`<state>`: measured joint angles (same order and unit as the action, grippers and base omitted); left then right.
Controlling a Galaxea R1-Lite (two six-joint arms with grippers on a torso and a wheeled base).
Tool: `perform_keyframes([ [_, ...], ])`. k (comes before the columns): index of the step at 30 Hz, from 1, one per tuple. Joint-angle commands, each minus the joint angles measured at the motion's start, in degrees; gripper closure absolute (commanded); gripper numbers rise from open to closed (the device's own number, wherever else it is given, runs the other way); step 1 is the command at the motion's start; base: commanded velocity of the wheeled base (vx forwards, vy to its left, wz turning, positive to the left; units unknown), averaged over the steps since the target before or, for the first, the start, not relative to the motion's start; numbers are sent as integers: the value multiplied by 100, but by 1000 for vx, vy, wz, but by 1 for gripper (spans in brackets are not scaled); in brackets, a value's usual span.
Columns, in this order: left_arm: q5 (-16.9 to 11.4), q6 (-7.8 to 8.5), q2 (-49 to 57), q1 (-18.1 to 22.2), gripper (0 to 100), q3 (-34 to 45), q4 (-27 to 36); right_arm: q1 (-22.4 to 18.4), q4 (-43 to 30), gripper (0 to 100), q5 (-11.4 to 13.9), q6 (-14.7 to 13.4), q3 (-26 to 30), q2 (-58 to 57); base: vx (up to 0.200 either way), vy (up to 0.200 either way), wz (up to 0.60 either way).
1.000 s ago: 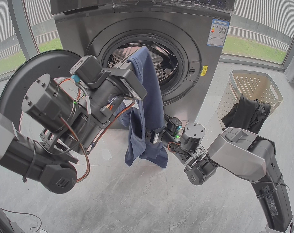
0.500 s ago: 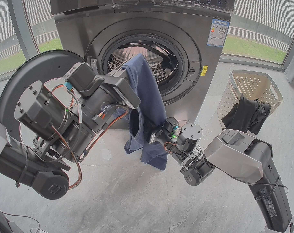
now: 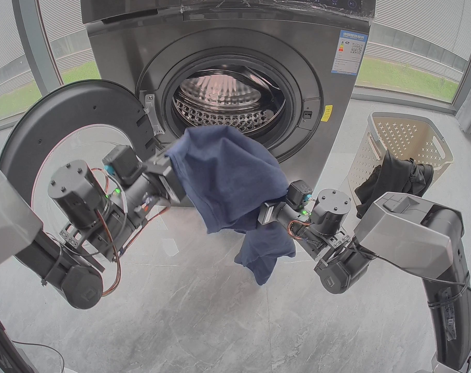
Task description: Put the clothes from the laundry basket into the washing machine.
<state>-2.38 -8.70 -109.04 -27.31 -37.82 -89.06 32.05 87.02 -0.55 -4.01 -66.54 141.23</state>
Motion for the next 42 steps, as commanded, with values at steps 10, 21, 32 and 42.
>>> perform_keyframes([
  [10,-483,194,-1743,173,100,960,-41,179,-71,100,-253,-65,-26,-693,0,0,0],
  [21,-501,264,-2525,155,100,793,-58,355,-132,100,-385,-65,-175,-702,0,0,0],
  [32,-492,229,-2341,50,0,1162,-67,214,-141,100,-385,-56,-175,-702,0,0,0],
  [42,-729,325,-1673,-143,0,1953,-50,12,-273,100,-385,-56,-395,-658,0,0,0],
])
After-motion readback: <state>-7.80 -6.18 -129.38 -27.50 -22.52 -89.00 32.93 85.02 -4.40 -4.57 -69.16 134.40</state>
